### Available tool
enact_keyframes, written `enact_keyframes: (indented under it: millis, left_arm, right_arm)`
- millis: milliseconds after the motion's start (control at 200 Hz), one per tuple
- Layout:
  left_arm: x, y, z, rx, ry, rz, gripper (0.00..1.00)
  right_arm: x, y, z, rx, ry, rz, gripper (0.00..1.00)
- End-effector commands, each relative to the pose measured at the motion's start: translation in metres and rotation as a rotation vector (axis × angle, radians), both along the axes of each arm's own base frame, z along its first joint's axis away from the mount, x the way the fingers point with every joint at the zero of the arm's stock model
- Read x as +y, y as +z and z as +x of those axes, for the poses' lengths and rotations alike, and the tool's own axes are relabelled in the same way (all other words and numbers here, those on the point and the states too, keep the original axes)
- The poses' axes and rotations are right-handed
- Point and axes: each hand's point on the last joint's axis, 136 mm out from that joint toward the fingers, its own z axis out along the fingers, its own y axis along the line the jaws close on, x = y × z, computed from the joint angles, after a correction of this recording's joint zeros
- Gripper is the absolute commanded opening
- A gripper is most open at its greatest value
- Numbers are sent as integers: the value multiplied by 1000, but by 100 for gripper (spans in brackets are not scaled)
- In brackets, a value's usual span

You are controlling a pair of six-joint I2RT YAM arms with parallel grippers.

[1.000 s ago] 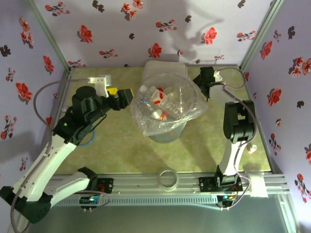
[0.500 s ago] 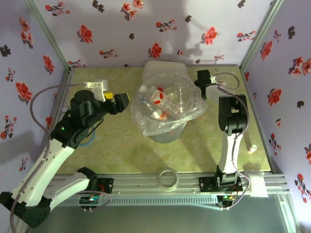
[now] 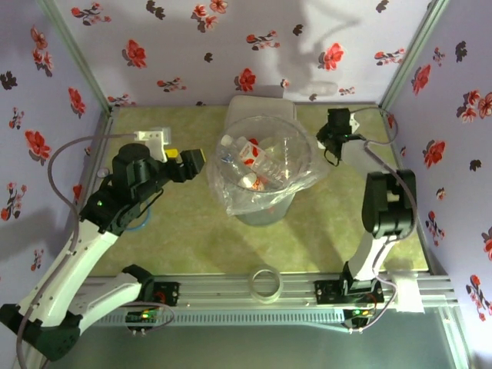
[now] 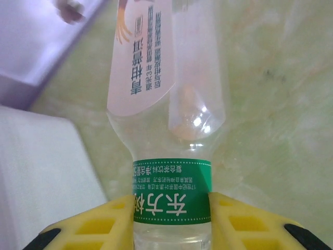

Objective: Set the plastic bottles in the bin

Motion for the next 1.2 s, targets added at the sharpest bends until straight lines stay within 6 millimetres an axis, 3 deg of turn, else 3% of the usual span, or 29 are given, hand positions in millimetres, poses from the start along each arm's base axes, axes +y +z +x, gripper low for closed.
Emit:
enact_keyframes:
  millis: [0,310,415,560,650,860,1110,1195]
  left_arm:
    - [-2,22,6,-48,-7,-3,85]
    - [-41,79,24,-146,-147,-72,85]
    - [-51,87,30,-158,-175,-109,85]
    - [-54,78,35,-144,-169,-124,85]
    - [-51,70,32,-124,-164,-113,86]
    - [-26,53,15,-92,-104,-35,88]
    - [3,39,3,-75,-21,-18,89]
    - [6,37,4,-70,-12,-16,89]
  right_arm:
    - [-17,44,-30,-36,41,-155,26]
    - [-22,159,-107,-232,141,-278,25]
    - [-27,168,-121,-210,145,-305,28]
    - [-17,137,-107,-123,191,-270,42]
    - [-3,112,-88,-73,231,-202,51]
    - [25,49,-31,31,294,-62,88]
    - [57,-40,27,185,354,101,98]
    - [72,-58,41,208,395,137,99]
